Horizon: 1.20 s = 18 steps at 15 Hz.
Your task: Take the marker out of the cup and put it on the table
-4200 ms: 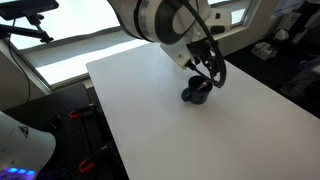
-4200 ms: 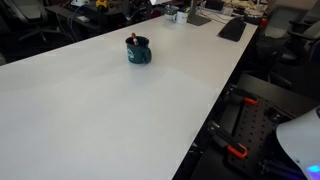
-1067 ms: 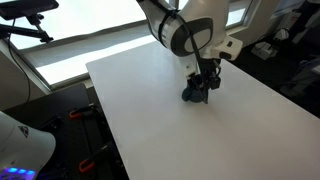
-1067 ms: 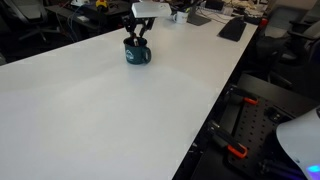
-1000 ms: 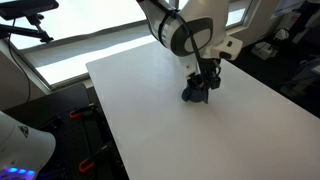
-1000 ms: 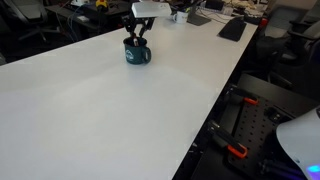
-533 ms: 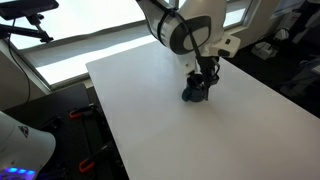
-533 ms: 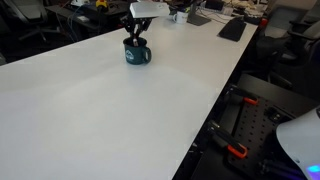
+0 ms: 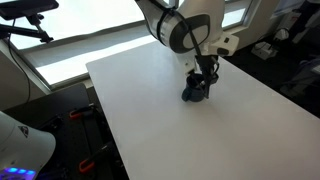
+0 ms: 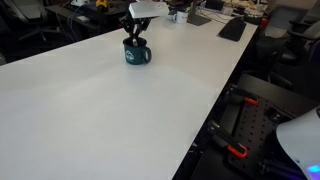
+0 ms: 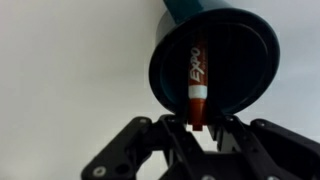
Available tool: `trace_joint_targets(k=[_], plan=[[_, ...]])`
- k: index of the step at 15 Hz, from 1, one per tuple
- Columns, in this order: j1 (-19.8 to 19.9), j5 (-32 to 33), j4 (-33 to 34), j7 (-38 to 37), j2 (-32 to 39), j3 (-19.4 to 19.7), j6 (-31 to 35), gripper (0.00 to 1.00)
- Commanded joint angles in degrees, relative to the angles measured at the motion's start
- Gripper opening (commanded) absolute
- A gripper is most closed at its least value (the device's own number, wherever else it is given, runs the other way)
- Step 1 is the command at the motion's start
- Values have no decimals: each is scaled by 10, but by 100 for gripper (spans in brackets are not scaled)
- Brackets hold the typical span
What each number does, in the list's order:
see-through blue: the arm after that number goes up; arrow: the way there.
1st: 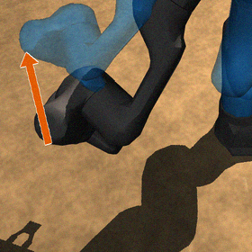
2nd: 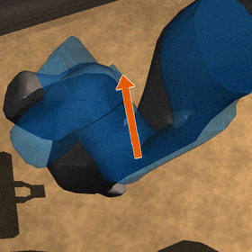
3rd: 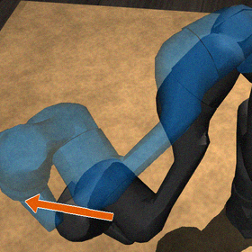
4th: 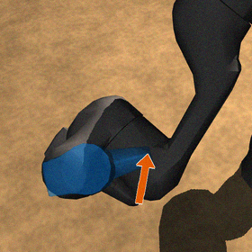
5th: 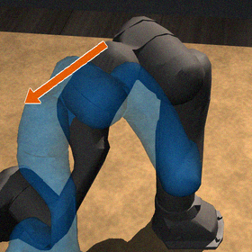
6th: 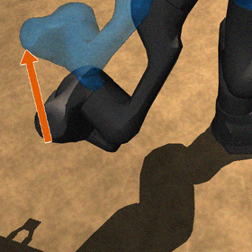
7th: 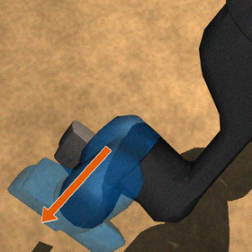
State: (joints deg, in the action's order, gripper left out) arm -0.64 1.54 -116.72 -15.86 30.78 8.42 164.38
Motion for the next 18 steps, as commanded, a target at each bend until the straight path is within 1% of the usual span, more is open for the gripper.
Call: trace_joint_targets(k=[1,4,8,12,15,18], plan=[[-26,11,17,1,-5,20,-36,6],[-48,31,32,-11,-9,43,-50,6],[-67,60,54,-21,-8,69,-63,6],[-72,77,78,-26,-15,83,-60,6],[-74,85,94,-32,-37,88,-59,6],[-70,83,118,-35,-66,87,-87,6]])
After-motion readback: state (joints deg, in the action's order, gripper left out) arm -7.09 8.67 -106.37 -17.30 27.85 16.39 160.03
